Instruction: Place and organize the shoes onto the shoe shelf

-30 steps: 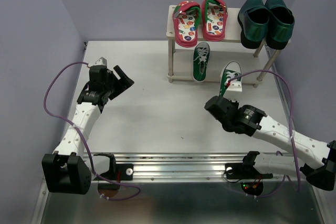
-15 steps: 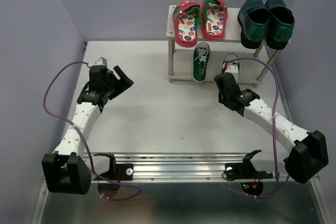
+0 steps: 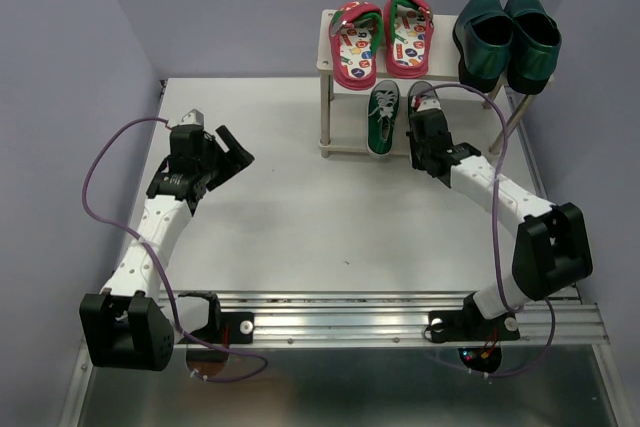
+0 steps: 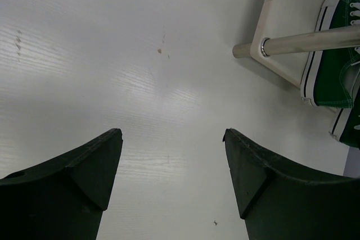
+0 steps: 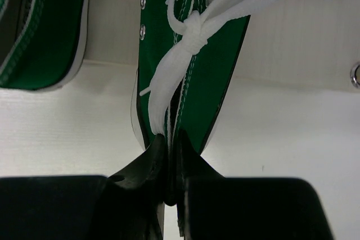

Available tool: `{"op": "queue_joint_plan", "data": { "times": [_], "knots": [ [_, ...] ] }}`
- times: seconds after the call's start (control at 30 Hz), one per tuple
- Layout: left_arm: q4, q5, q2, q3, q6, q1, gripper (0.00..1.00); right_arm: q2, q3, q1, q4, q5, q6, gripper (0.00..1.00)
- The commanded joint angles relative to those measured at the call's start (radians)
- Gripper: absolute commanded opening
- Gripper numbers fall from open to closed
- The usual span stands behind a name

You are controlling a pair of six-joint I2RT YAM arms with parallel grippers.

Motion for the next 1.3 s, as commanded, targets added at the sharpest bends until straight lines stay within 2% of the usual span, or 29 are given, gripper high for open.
{"op": "queue_joint_plan", "data": {
  "times": [0.0,0.53,0.6,0.63,0.7,0.73,0.93,1.1,1.27],
  "knots": [
    [-0.008,-0.004,-0.038,0.030,0.023,0.001,0.84,0.029,0.117,-0.014,0.205,0.025,-0.065,0.01],
    [-0.021,-0.017,-0.064,0.022,0.020,0.001,0.84,0.143,0.145,-0.061,0.222,0.049,-0.032,0.01],
    [-0.021,-0.015,-0.063,0.024,0.018,0.001,0.84,0.155,0.148,-0.061,0.222,0.051,-0.029,0.18],
    [-0.021,-0.017,-0.063,0.027,0.018,0.001,0.84,0.153,0.146,-0.061,0.222,0.048,-0.029,0.37],
    [-0.023,-0.021,-0.064,0.027,0.020,-0.001,0.84,0.143,0.140,-0.061,0.220,0.046,-0.017,0.57],
    [-0.023,-0.021,-0.066,0.027,0.018,0.001,0.84,0.137,0.133,-0.061,0.220,0.046,-0.006,0.72],
    [-0.020,-0.026,-0.057,0.032,0.020,0.001,0.84,0.033,0.080,-0.061,0.203,0.016,0.023,0.91],
    [-0.020,-0.041,-0.049,0.051,0.029,0.002,0.84,-0.101,-0.021,-0.061,0.134,-0.067,0.087,0.99],
    [-0.023,-0.056,-0.035,0.093,0.050,0.002,0.84,-0.282,-0.117,-0.061,0.031,-0.142,0.165,1.00]
  ]
}}
